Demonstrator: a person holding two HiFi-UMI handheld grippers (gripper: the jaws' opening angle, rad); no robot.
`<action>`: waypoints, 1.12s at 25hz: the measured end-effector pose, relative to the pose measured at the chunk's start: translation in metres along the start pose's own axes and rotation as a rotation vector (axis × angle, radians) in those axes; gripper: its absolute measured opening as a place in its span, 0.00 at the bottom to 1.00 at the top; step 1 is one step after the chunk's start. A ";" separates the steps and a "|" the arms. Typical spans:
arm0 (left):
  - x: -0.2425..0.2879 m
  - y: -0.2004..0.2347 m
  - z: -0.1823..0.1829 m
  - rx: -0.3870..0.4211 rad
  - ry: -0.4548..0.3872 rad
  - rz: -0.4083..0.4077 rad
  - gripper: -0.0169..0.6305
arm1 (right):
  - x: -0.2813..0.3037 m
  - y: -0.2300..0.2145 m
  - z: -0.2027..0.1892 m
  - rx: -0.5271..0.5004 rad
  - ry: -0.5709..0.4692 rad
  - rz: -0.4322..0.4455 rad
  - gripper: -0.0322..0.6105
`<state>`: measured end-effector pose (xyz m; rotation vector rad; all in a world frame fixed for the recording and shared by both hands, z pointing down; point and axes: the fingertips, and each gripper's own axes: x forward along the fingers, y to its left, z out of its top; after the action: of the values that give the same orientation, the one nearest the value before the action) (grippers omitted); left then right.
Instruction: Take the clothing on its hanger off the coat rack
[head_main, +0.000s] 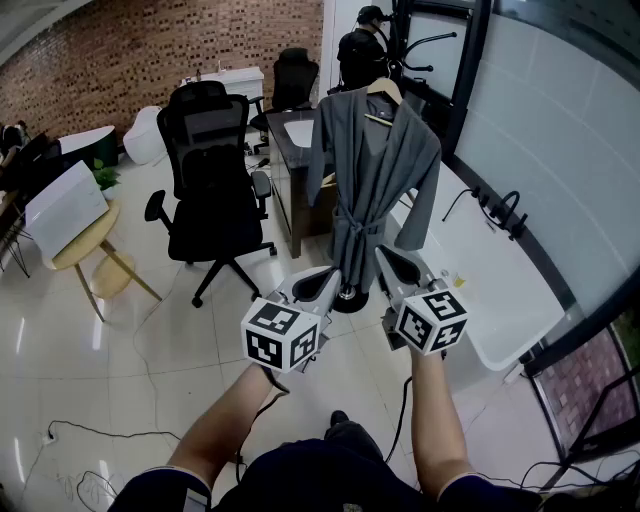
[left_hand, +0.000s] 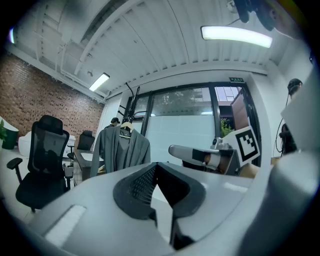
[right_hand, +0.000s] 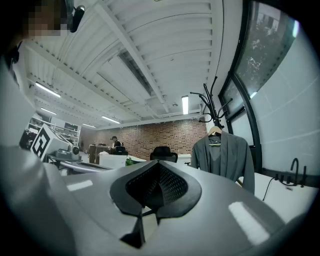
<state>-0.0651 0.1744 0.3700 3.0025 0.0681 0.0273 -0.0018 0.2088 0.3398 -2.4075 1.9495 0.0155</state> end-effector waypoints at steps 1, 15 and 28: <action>0.002 0.001 0.000 -0.001 0.000 -0.001 0.05 | 0.001 -0.002 -0.001 0.001 0.001 0.000 0.05; 0.074 0.021 0.000 0.011 0.001 0.027 0.05 | 0.027 -0.066 0.002 0.000 -0.029 0.024 0.05; 0.170 0.036 0.017 0.001 -0.014 0.118 0.05 | 0.052 -0.159 0.019 -0.023 -0.006 0.100 0.05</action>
<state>0.1067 0.1447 0.3608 3.0029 -0.1098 0.0191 0.1654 0.1917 0.3229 -2.3186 2.0760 0.0478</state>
